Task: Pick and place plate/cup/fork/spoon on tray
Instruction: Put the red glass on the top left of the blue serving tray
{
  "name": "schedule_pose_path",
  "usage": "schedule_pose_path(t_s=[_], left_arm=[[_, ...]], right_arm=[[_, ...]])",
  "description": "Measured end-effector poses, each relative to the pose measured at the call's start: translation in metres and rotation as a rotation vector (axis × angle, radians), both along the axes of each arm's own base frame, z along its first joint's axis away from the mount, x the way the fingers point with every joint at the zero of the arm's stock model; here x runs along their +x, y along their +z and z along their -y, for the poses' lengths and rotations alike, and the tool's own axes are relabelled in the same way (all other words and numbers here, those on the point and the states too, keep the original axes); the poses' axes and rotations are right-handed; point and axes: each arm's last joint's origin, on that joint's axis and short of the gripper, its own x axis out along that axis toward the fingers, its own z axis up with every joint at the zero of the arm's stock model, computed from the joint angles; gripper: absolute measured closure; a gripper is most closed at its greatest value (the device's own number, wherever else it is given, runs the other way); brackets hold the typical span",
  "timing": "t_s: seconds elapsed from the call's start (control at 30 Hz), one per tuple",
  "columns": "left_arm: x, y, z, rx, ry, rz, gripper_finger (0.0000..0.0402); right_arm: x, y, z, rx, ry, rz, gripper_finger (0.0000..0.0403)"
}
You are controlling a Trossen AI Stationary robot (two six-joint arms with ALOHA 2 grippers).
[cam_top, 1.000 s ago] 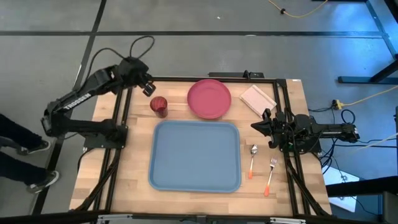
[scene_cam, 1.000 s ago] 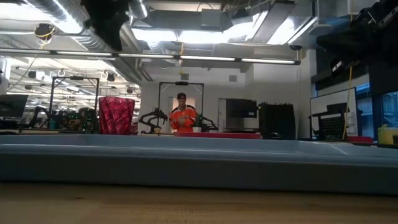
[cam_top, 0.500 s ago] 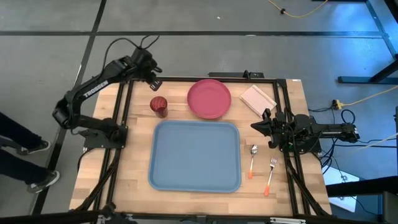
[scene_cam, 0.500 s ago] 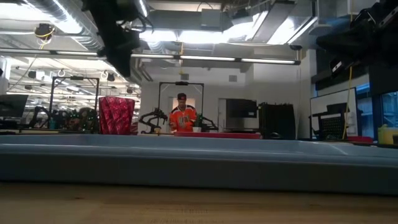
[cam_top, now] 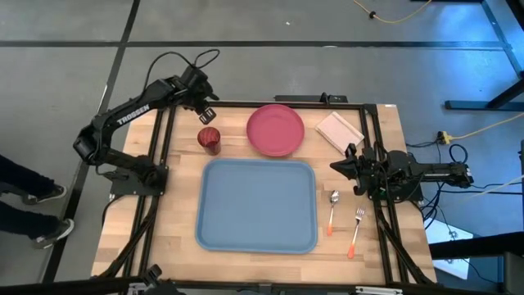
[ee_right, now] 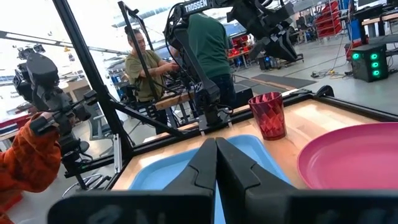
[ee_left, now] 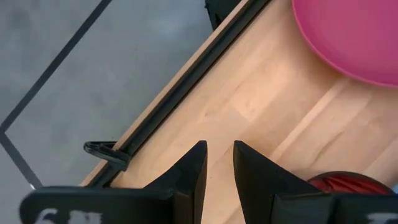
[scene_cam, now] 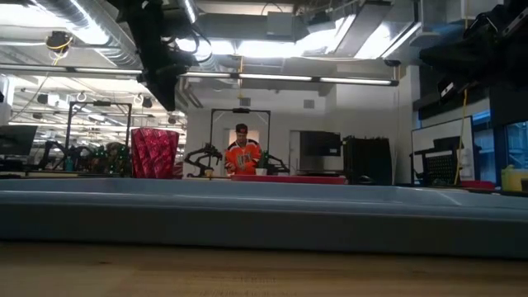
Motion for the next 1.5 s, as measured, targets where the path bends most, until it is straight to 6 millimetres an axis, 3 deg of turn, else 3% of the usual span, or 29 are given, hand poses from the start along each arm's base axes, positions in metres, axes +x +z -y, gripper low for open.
schedule_pose_path(t_s=[0.87,1.03,1.27,1.5], left_arm=[[0.0,-0.001,-0.001,-0.017,0.061,0.027,0.033],[0.008,-0.012,-0.008,-0.055,0.069,0.019,0.033],[0.022,-0.045,-0.025,-0.116,0.083,-0.088,0.0306],[0.026,-0.046,-0.017,-0.134,0.056,-0.111,0.0288]], right_arm=[[0.0,-0.004,0.0,-0.002,0.0,-0.041,0.0395],[0.0,-0.004,0.0,-0.004,0.0,-0.042,0.0395],[0.0,-0.004,0.0,-0.006,-0.001,-0.043,0.0395],[0.0,-0.004,0.0,-0.032,-0.003,-0.044,0.0395]])
